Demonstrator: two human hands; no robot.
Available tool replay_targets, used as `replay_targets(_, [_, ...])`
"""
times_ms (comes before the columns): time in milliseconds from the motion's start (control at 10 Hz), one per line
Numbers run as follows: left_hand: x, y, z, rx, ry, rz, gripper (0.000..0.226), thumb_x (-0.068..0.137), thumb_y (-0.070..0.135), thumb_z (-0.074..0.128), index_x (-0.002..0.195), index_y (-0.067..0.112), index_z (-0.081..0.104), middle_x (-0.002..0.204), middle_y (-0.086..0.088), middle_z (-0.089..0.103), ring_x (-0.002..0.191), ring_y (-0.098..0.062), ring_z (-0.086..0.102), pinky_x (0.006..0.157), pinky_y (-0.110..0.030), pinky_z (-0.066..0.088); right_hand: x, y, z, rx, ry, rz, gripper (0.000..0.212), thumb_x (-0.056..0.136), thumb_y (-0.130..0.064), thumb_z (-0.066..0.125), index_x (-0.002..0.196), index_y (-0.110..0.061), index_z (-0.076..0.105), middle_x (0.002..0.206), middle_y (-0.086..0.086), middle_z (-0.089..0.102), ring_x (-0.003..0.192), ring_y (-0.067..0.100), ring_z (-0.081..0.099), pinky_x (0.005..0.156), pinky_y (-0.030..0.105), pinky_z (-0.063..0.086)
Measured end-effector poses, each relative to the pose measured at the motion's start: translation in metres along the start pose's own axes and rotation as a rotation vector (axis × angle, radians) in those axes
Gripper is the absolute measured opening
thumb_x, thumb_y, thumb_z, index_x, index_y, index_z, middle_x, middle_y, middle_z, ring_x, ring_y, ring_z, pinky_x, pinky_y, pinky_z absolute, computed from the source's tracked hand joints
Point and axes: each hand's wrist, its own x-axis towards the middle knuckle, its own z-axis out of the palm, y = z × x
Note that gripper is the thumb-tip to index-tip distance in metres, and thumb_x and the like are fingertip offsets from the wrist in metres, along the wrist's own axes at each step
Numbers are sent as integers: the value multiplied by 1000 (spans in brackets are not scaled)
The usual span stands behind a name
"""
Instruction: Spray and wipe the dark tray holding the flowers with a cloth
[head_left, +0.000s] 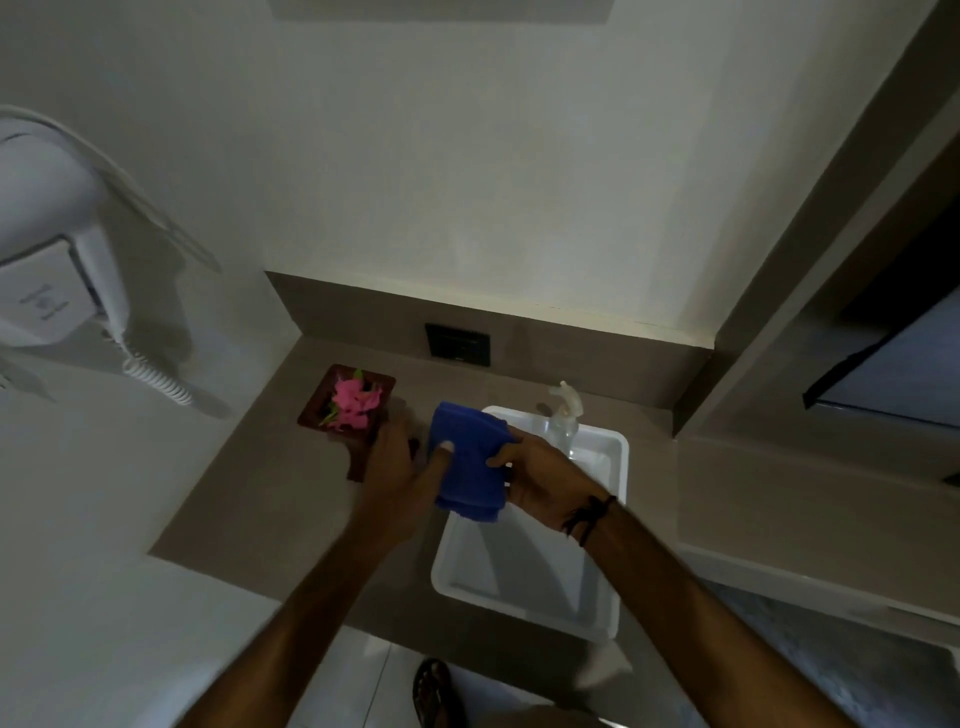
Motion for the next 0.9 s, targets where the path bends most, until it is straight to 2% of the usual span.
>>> replay_targets(100, [4, -17, 40, -299, -194, -320, 28, 92, 20, 61, 118, 11, 60, 114, -10, 69, 100, -25, 70, 76, -29, 58, -15, 11, -36, -64, 43, -3, 51, 81, 6, 53, 128, -14, 57, 120, 12, 68, 111, 32, 64, 94, 48, 55])
replay_targets(200, [4, -40, 75, -252, -305, -363, 19, 88, 12, 67, 107, 12, 64, 109, -12, 70, 89, -16, 73, 64, -20, 56, -22, 32, -68, -241, 254, -5, 46, 80, 7, 60, 122, -10, 59, 122, 18, 65, 108, 35, 65, 88, 49, 57])
replay_targets(300, [-1, -56, 102, -287, -347, -485, 29, 78, 15, 75, 104, 11, 63, 107, -16, 70, 85, -21, 71, 66, -28, 56, -22, 53, -92, -355, 375, -6, 44, 79, 13, 60, 120, -3, 59, 112, 18, 66, 95, 31, 66, 76, 39, 60])
replay_targets(400, [-4, -64, 116, -400, -442, -626, 56, 63, 29, 76, 114, 8, 66, 103, -14, 74, 88, -27, 71, 70, -34, 56, -17, 73, -111, -426, 378, 53, 51, 73, 8, 65, 123, 0, 57, 118, 25, 64, 108, 42, 63, 90, 52, 54])
replay_targets(500, [-3, -69, 124, -321, -482, -627, 42, 76, 24, 74, 114, 10, 65, 112, -17, 72, 95, -32, 70, 71, -36, 57, -11, 91, -129, -444, 387, 98, 51, 69, 6, 65, 119, -5, 59, 123, 25, 62, 113, 43, 60, 97, 57, 50])
replay_targets(600, [-1, -73, 133, -98, -337, -561, 18, 82, 10, 72, 94, 15, 59, 101, -13, 66, 80, -23, 65, 64, -33, 55, -17, 87, -121, -540, 515, 51, 40, 70, 9, 69, 98, -18, 60, 117, 21, 66, 108, 33, 64, 96, 46, 53])
replay_targets(700, [-1, -74, 142, 173, -296, -438, 12, 83, 16, 72, 83, 15, 59, 82, -4, 62, 63, -9, 55, 49, -18, 41, -20, 83, -108, -718, 644, -42, 36, 76, 2, 67, 108, -12, 58, 111, 15, 69, 97, 21, 63, 84, 26, 50])
replay_targets(800, [-3, -79, 147, 364, -313, -355, 24, 86, 22, 68, 102, 4, 66, 91, -6, 70, 70, -14, 59, 52, -18, 41, -23, 79, -98, -919, 637, -53, 40, 80, -8, 67, 118, -8, 56, 106, 15, 71, 98, 27, 67, 80, 27, 52])
replay_targets(900, [3, -82, 149, 456, -267, -268, 33, 82, 23, 70, 109, 5, 62, 108, -14, 71, 89, -22, 67, 72, -29, 55, -26, 67, -100, -1028, 699, -81, 48, 79, -14, 69, 124, -11, 53, 113, 11, 68, 104, 27, 66, 90, 36, 56])
